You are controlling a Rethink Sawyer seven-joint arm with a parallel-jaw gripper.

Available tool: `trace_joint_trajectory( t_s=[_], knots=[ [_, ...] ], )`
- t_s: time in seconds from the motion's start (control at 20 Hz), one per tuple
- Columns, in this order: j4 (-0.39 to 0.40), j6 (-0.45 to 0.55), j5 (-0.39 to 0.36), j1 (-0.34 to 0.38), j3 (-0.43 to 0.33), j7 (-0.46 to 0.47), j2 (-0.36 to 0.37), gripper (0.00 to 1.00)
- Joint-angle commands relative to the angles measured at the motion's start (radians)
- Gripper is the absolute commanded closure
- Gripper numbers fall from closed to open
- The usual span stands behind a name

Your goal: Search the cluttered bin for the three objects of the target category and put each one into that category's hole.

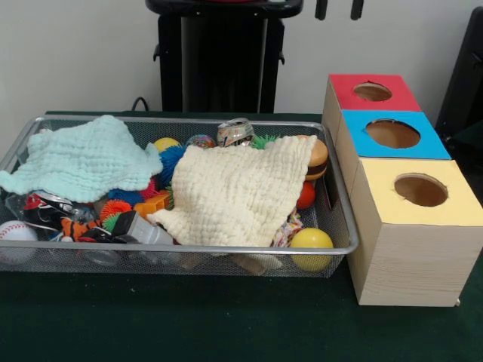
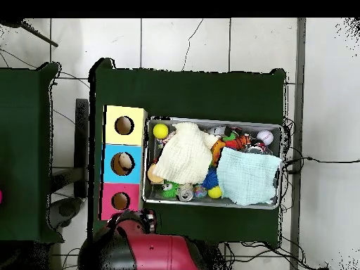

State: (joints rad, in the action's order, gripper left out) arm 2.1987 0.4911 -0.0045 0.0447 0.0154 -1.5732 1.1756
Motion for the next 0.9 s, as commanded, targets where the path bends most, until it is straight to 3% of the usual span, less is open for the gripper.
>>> trace_joint_trajectory(
  t_s=[0.05, 0.35, 0.55, 0.9],
  knots=[
    [-0.021, -0.169, -0.078, 0.132, -0.044, -0.058, -0.140, 0.00],
    [-0.026, -0.196, -0.084, 0.204, -0.096, -0.026, -0.159, 0.00],
    [-0.064, -0.250, -0.124, 0.238, -0.105, -0.018, -0.220, 0.00],
    [-0.136, -0.369, -0.195, 0.180, -0.032, -0.090, -0.360, 0.00]
  ],
)
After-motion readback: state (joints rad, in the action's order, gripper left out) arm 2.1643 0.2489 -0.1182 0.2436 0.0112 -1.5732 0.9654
